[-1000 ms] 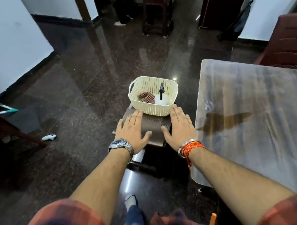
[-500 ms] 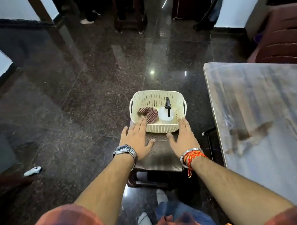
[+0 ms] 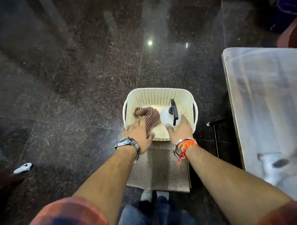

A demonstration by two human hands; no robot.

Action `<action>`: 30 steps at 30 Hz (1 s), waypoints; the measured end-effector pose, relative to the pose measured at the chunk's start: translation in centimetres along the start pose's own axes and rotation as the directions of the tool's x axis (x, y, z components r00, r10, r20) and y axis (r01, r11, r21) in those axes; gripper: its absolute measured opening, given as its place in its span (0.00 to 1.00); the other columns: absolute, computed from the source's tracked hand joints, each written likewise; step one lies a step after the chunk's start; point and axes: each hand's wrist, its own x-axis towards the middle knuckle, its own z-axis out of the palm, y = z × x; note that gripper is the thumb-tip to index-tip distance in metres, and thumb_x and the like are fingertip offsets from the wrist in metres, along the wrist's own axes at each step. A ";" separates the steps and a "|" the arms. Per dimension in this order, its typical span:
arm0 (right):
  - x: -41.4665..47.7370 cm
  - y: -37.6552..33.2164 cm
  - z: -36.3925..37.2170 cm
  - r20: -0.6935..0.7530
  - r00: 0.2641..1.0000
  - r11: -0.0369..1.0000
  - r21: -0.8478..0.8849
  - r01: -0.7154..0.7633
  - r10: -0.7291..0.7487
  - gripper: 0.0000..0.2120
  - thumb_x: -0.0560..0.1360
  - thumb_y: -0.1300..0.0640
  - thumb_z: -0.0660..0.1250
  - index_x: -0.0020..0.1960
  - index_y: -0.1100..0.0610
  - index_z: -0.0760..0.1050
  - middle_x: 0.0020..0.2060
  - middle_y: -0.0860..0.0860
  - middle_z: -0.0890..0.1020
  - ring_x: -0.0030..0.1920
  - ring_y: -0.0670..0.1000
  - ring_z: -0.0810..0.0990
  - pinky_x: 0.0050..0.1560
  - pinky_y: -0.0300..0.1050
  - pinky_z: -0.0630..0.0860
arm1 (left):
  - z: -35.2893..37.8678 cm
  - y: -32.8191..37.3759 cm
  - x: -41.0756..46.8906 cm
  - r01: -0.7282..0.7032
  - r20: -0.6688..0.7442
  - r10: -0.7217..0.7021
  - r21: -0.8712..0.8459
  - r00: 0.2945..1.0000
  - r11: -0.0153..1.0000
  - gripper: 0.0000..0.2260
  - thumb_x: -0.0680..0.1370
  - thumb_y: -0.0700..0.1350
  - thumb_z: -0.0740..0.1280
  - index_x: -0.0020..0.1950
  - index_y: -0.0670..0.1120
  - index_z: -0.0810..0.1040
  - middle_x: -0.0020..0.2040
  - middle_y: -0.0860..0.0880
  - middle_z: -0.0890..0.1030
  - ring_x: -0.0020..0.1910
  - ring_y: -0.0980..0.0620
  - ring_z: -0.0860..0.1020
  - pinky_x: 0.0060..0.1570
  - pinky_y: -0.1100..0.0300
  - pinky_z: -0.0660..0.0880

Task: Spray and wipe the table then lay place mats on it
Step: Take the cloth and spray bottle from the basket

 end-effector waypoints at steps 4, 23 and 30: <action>3.6 0.3 1.4 -0.035 0.996 0.997 0.034 -0.075 0.076 0.21 0.77 0.53 0.68 0.67 0.60 0.73 0.58 0.59 0.80 0.60 0.60 0.76 0.60 0.47 0.71 | 1.6 -0.2 5.3 0.084 0.145 -0.078 -0.037 0.986 0.996 0.20 0.77 0.48 0.62 0.67 0.46 0.61 0.66 0.40 0.72 0.59 0.40 0.75 0.60 0.46 0.73; 5.1 -3.1 0.3 -0.413 0.903 0.934 0.356 0.035 0.123 0.20 0.59 0.50 0.82 0.37 0.52 0.71 0.31 0.43 0.71 0.31 0.39 0.71 0.37 0.35 0.69 | 1.2 0.1 9.5 0.182 -0.007 -0.210 -0.474 0.978 0.861 0.21 0.69 0.36 0.71 0.58 0.43 0.68 0.49 0.44 0.77 0.49 0.43 0.77 0.42 0.57 0.71; 0.5 -6.7 -4.9 -0.528 0.844 0.929 0.349 0.120 0.089 0.18 0.56 0.48 0.81 0.38 0.47 0.74 0.32 0.41 0.80 0.39 0.45 0.83 0.46 0.41 0.80 | -2.5 2.8 7.0 0.188 -0.014 -0.238 -0.566 0.971 0.803 0.24 0.71 0.43 0.68 0.67 0.42 0.69 0.53 0.41 0.81 0.53 0.40 0.79 0.52 0.56 0.76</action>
